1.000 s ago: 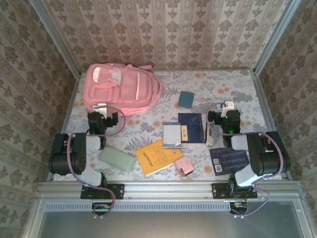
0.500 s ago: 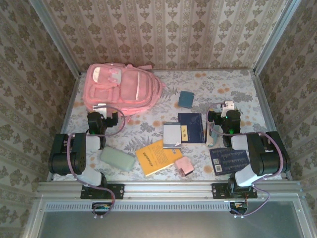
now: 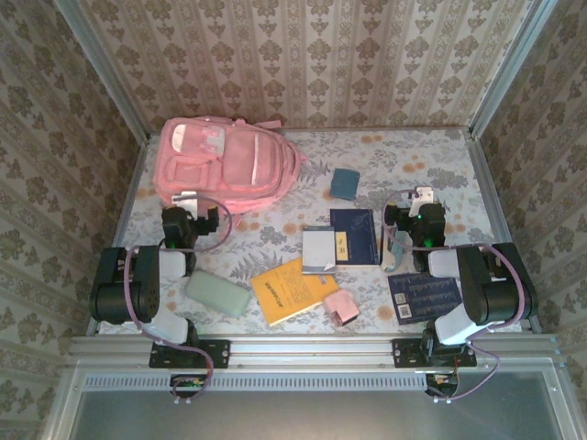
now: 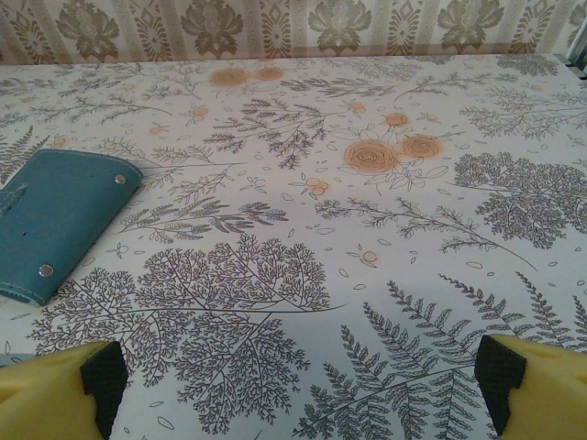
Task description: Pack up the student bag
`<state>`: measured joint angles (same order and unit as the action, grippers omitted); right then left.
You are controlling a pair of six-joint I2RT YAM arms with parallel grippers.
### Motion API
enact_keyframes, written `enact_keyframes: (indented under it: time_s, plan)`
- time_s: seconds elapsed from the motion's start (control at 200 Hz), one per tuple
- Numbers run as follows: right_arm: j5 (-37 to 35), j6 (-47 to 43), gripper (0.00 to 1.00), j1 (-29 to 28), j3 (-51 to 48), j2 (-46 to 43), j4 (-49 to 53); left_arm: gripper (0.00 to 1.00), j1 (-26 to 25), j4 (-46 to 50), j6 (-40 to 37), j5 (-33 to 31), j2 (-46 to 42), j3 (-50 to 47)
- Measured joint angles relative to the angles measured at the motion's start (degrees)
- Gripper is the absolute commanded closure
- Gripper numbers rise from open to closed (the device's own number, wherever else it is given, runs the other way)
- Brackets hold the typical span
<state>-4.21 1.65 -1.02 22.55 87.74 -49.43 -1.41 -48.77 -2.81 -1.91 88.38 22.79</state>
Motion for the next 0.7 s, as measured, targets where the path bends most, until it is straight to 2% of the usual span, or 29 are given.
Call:
enact_keyframes:
  time_s: [0.24,0.355,0.46,0.58,0.695]
  plan:
    - [0.00,0.00,0.00,0.00,0.00,0.00,0.00,0.00,-0.02,0.20,0.00,-0.28,-0.20,0.00]
    - [-0.02,-0.37,0.00,-0.57,0.02,-0.90,1.33,0.00,-0.48,4.02,0.00,-1.90,-4.79,-0.04]
    - [-2.60,-1.51,0.00,-3.89,1.01,-9.01,10.80,0.00,-3.26,12.15,-0.76,-4.70,-13.70,1.40]
    - [-5.27,-2.89,0.00,-11.39,4.94,-21.92,18.25,0.00,-9.97,23.96,-0.61,-6.64,-24.72,9.07]
    - [-6.12,-1.90,0.00,-19.39,10.25,-31.17,24.30,0.00,-14.10,35.47,2.10,-4.76,-33.33,17.46]
